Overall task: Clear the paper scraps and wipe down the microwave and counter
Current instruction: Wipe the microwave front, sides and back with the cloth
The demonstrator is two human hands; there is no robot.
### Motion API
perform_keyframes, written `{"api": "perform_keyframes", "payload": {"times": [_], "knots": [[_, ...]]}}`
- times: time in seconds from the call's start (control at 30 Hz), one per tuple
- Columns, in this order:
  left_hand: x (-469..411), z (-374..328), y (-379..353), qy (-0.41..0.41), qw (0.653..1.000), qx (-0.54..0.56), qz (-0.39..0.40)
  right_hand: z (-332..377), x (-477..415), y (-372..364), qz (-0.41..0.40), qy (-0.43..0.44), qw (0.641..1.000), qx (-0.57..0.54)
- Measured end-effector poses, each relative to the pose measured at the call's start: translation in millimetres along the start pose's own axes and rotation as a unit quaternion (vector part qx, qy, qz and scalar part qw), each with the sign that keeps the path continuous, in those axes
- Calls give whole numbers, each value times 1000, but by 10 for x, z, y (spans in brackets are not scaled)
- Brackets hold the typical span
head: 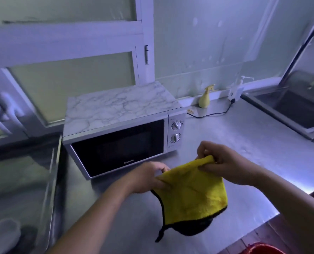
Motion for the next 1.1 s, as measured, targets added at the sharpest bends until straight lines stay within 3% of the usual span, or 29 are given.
{"api": "perform_keyframes", "payload": {"times": [0.1, 0.2, 0.33, 0.43, 0.5, 0.57, 0.63, 0.73, 0.8, 0.93, 1.03, 1.1], "knots": [[104, -55, 15, 4, 971, 237, 27, -135, 128, 65, -41, -62, 962, -262], [188, -261, 87, -51, 912, 406, 6, -251, 154, 19, -41, -97, 867, -487], [156, -496, 258, -86, 857, 507, -33, -254, 76, -132, 57, -8, 724, -687], [-45, -421, 353, -13, 870, 477, -124, -438, -73, -510, 84, -13, 727, -681], [-160, -229, 392, 65, 887, 420, -182, -446, -161, -768, 147, -22, 703, -695], [-203, 8, 416, 114, 879, 406, -225, -523, -255, -849, 162, -95, 694, -695], [-197, 204, 422, 142, 863, 406, -266, -715, -424, -779, 135, -178, 721, -656], [-156, 375, 505, 167, 824, 413, -350, -822, -648, -461, 119, -236, 747, -610], [-61, 445, 729, 156, 808, 360, -440, -841, -829, -131, 58, -225, 774, -589], [311, 558, 1319, 155, 761, 174, -606, -973, -1319, 638, -177, -144, 849, -476], [559, 798, 1696, 251, 720, 30, -646, -1014, -1782, 884, -239, -94, 917, -304], [667, 983, 1880, 321, 694, 11, -645, -1092, -2121, 822, -259, -97, 937, -215]]}}
Point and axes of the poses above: each hand's wrist, its own x-axis away from the middle knuckle, its own y-axis out of the back of the hand, z = x × y, the point moved 4 cm from there along -x, towards the middle knuckle, and after that the axes turned 4 degrees about x, right-handed, at the moved point
